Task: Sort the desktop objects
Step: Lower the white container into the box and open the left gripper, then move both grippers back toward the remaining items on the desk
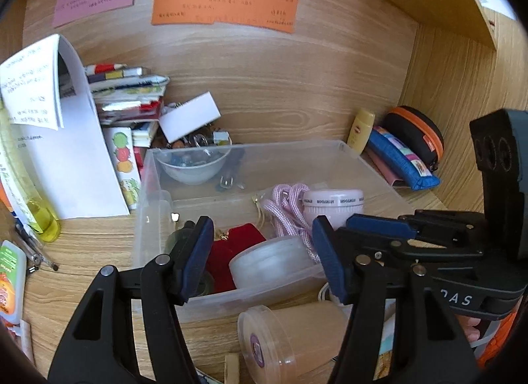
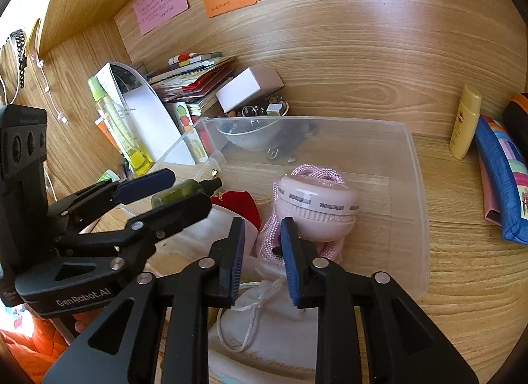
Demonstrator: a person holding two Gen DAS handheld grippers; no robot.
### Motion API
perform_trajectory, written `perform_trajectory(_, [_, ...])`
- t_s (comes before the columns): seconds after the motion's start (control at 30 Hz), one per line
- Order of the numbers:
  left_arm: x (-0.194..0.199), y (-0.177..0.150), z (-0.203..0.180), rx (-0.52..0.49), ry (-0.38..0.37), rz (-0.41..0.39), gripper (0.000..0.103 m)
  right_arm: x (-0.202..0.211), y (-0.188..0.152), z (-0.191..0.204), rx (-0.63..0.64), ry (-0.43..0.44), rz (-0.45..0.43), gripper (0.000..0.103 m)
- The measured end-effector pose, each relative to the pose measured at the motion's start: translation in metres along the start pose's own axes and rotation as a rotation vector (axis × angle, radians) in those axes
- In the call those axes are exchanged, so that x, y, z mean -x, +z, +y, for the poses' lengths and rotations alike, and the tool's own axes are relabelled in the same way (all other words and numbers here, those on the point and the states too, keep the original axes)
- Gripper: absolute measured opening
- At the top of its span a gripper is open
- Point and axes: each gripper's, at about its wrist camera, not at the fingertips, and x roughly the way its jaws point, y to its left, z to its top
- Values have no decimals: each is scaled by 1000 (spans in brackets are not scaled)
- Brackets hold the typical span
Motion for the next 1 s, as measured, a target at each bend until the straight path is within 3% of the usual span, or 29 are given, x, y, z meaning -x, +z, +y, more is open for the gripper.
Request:
perform_trajectory(0.1, [10,2,2,11,7,-22,61,7,0,3,-1,0,-9,23])
perform_trajectory(0.17, [16,1,5,23,13,-27,61,13,-1,6,-5,-8,-23,32])
perform_trajectory(0.23, [22,0,7,35,16,-28,61,23,-4,9,-14,-24,-45,48])
perform_trajectory(0.37, [35,-5,15,62,29,-33,62,41,-9,12,-20,-48,-79,56])
perform_trajectory(0.5, [49,-12,20,86,46,-38,69,55,-14,11,-37,-66,-94,68])
perform_trajectory(0.7, [66,-25,20,98,68,-41,78,71,-24,9,-59,-87,-112,74])
perform_trajectory(0.8, [71,-33,23,115,76,-32,89,78,-32,7,-55,-110,-110,75])
perform_trajectory(1.0, [77,-52,33,167,92,6,90,87,-47,2,-59,-136,-88,77])
